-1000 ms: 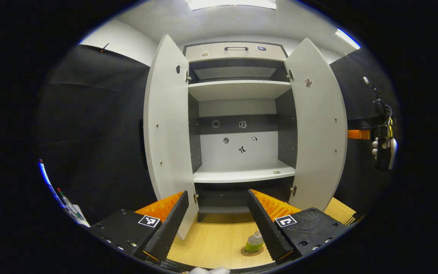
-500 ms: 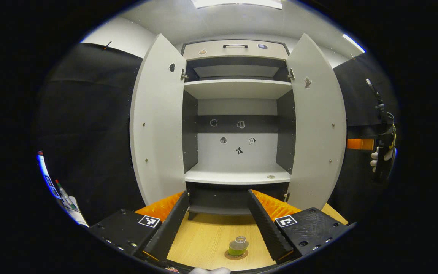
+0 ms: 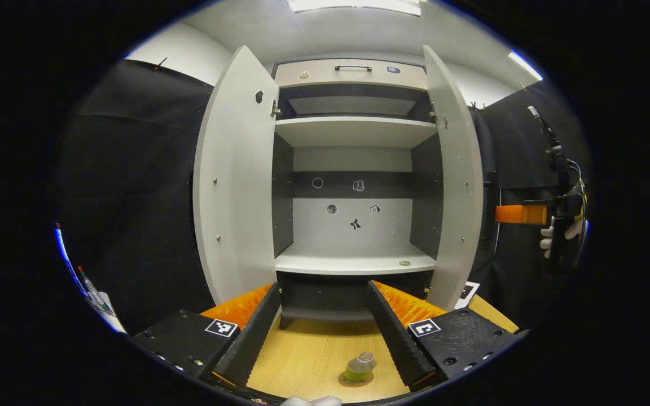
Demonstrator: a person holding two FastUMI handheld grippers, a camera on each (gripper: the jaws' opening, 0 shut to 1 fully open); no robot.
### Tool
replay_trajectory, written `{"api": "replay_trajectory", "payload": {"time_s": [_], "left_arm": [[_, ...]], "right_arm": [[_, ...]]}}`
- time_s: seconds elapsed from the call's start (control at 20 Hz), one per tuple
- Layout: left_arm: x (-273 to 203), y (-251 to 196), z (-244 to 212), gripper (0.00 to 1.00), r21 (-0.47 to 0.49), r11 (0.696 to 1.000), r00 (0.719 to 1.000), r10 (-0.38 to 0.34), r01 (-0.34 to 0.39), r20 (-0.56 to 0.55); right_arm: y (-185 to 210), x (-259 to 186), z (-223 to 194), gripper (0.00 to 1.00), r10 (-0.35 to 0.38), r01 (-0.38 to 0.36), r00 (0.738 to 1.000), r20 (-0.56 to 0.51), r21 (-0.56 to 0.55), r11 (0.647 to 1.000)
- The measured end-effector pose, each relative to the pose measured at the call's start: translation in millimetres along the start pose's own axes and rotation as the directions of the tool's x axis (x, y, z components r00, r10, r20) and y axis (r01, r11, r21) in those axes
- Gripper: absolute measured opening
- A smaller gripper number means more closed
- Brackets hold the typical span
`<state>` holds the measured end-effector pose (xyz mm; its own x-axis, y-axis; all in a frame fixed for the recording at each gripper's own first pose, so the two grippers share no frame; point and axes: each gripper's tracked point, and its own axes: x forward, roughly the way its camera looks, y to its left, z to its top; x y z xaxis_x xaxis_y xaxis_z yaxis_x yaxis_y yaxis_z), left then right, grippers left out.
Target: Grasp the bottle in the cabinet with the left hand and place it on the coaster, then close the right door with the right hand and the left door with the left hand.
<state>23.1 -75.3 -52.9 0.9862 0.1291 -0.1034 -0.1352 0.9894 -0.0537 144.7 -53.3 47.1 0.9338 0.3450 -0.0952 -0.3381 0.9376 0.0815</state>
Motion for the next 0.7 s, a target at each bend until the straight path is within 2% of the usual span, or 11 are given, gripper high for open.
{"api": "replay_trajectory", "payload": {"time_s": [0.15, 0.35, 0.5, 0.7], "left_arm": [[4.8, 14.1, 3.1, 0.94, -0.009, 1.000, 1.000, -0.024, 0.024, 0.000], [8.9, 34.3, 6.8, 0.94, -0.009, 0.999, 0.999, -0.048, 0.048, 0.011], [9.8, 48.1, 3.6, 0.94, -0.011, 0.998, 0.998, -0.062, 0.062, 0.005], [12.3, 61.1, 2.6, 0.94, -0.011, 0.995, 0.995, -0.099, 0.099, 0.006]], "right_arm": [[33.8, 20.5, -3.3, 0.82, 0.034, -0.034, 0.999, -0.001, 0.002, 0.999], [68.5, 26.4, 0.0, 0.82, 0.021, -0.021, 0.999, 0.041, -0.004, 1.000], [78.0, 18.8, -1.3, 0.82, -0.009, 0.012, 0.999, 0.043, -0.061, 0.998], [88.5, 6.7, -5.1, 0.82, -0.053, 0.055, 0.997, 0.059, -0.041, 0.998]]}}
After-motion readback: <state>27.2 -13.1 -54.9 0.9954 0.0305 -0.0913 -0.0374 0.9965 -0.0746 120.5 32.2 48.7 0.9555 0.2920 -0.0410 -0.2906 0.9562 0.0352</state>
